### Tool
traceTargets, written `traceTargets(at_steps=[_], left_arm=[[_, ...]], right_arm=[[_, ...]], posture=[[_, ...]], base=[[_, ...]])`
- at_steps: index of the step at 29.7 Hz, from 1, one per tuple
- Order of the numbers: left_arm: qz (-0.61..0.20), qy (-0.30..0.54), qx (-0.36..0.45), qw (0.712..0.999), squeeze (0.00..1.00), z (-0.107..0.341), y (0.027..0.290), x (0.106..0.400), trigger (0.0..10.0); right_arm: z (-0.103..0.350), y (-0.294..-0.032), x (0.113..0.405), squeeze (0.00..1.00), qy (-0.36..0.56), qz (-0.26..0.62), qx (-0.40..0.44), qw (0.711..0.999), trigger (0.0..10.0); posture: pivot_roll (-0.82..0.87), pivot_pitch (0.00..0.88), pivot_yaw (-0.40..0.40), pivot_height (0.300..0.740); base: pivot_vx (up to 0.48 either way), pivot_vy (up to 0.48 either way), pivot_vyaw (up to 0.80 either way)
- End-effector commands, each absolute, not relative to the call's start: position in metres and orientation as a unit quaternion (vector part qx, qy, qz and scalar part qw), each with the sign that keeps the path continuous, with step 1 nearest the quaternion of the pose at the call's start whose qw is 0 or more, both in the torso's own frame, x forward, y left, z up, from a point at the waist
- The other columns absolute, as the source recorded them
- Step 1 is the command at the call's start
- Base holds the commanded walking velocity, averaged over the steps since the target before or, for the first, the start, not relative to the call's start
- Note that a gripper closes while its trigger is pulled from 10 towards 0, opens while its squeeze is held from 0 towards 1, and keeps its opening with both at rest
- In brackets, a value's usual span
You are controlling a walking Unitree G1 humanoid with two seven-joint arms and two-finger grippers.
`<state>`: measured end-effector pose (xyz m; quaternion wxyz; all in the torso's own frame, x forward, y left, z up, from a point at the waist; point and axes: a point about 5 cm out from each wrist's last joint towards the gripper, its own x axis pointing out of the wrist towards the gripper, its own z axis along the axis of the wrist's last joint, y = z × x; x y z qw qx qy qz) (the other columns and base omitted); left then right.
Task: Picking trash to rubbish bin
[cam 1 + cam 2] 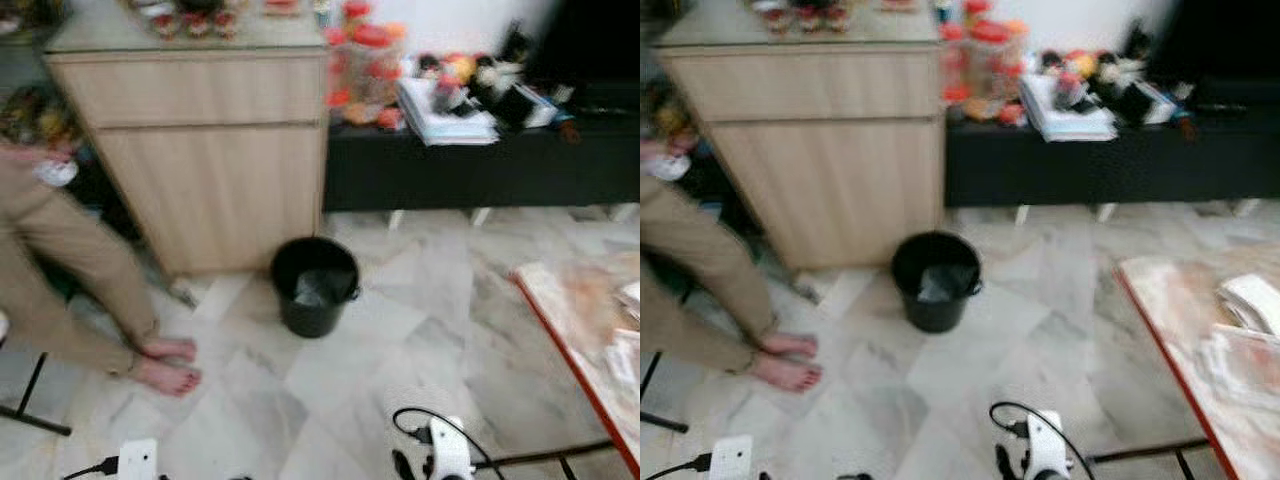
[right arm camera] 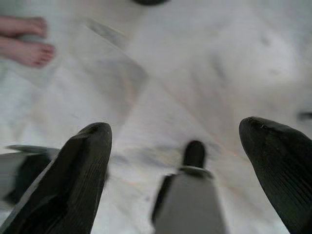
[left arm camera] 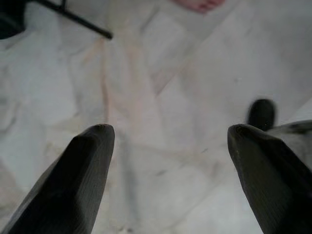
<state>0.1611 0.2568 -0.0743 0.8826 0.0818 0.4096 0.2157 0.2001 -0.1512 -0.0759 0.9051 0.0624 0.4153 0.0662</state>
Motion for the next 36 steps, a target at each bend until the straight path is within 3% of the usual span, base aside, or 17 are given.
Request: traceTargets(at_steps=[1,31,36], left_arm=[[0.218,0.422,0.077,0.877,0.0,-0.0783,0.2535,0.1551,10.0],[0.215,0.424,0.078,0.876,0.0,-0.079,0.2527,0.1542,10.0],[0.205,0.424,0.084,0.878,0.0,-0.079,0.2507,0.1555,10.0]], right_arm=[[-0.0796,-0.1613,0.1923,0.0,0.426,0.053,0.059,0.901,10.0],[-0.0797,-0.1596,0.192,0.0,0.424,0.055,0.062,0.902,10.0],[-0.079,-0.1596,0.1932,0.0,0.422,0.056,0.061,0.903,10.0]], posture=[[0.08,0.172,-0.042,0.74],[0.08,0.164,-0.038,0.74],[0.07,0.145,-0.03,0.74]], base=[[0.0,0.277,0.0],[0.0,0.276,0.0],[0.0,0.0,0.0]])
